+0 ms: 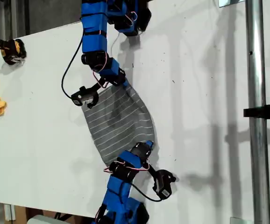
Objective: Grasp corners of a towel and fold twice.
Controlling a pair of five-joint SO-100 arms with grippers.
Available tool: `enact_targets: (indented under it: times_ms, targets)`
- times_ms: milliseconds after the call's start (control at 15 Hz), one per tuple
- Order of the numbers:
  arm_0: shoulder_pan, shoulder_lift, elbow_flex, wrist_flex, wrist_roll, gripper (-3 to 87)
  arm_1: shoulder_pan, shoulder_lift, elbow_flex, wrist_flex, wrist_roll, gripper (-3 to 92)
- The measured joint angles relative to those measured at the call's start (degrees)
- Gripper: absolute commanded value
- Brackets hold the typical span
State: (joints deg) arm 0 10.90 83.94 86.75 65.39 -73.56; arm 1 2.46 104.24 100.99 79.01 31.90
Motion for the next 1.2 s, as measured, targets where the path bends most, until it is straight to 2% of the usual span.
enact_targets:
  times_ms: [267, 400, 667, 1000, 1200]
  targets:
    - [5.45, 1.67, 0.00, -0.26, -3.08, -0.8, -8.88, 5.62, 0.00, 5.10, 4.22, -0.2]
    - [5.89, 1.76, 0.26, -0.70, -4.31, -0.8, -8.70, 5.62, 0.00, 4.75, 4.48, -0.2]
    - [0.70, 3.87, 2.64, 1.93, -2.46, -0.8, 3.60, 5.19, 0.00, 0.26, 0.53, -0.2]
    - [-17.84, 11.25, 8.53, 10.02, 5.89, -0.8, 19.86, -12.04, -11.34, -6.68, -8.53, -0.2]
    - [-27.51, 15.82, 13.62, 10.55, 11.16, -0.8, 26.54, -23.12, -22.06, -10.20, -12.66, -0.2]
